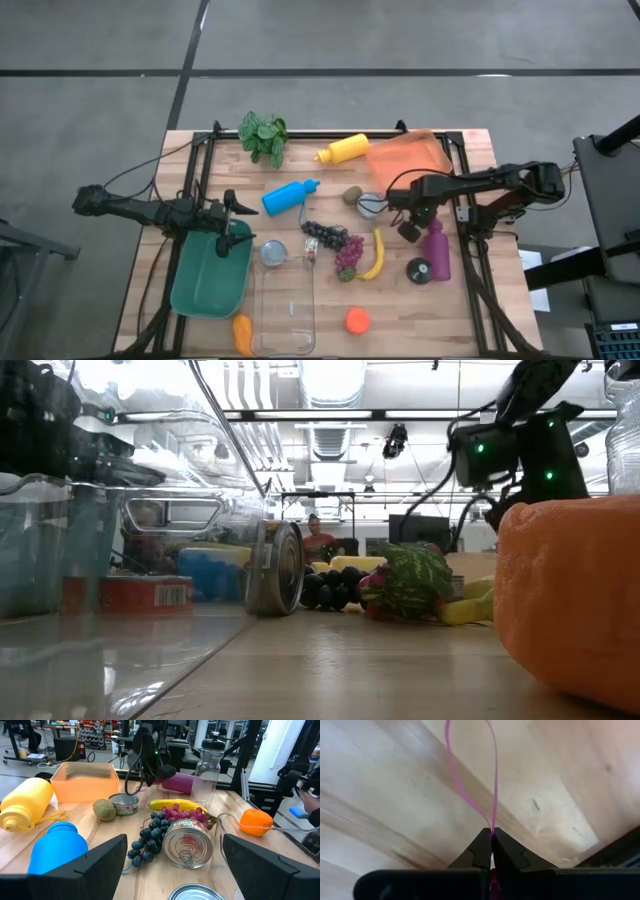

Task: Pick & Place Food Item
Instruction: Put the purple tumbler into the orange bin

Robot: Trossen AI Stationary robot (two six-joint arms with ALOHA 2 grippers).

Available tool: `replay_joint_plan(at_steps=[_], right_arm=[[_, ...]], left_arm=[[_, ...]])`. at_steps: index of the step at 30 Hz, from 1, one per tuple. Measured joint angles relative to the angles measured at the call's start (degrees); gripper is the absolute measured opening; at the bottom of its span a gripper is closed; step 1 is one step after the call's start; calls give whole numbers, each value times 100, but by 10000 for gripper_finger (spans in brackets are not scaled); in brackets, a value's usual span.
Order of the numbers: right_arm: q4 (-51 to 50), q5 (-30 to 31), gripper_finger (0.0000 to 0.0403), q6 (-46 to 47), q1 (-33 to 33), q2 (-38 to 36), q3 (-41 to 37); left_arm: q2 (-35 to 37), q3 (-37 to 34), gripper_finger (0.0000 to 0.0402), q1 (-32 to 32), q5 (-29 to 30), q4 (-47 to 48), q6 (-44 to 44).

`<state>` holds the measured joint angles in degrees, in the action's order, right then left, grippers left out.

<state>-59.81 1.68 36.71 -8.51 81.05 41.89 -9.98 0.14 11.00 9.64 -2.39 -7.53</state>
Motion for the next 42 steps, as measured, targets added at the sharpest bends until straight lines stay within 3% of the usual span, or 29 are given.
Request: replay_joint_plan(at_steps=[18,33,42], right_arm=[[-132,1514,8,335,135,-1820,10],[-1313,2901,8,367,900,-1524,1229],[-1995,3513,8,864,1591,-1320,1974]], left_arm=[[-1,0,336,0,1,1,0],[-2,-1,336,2,1,1,0],[-2,-1,336,0,0,0,0]])
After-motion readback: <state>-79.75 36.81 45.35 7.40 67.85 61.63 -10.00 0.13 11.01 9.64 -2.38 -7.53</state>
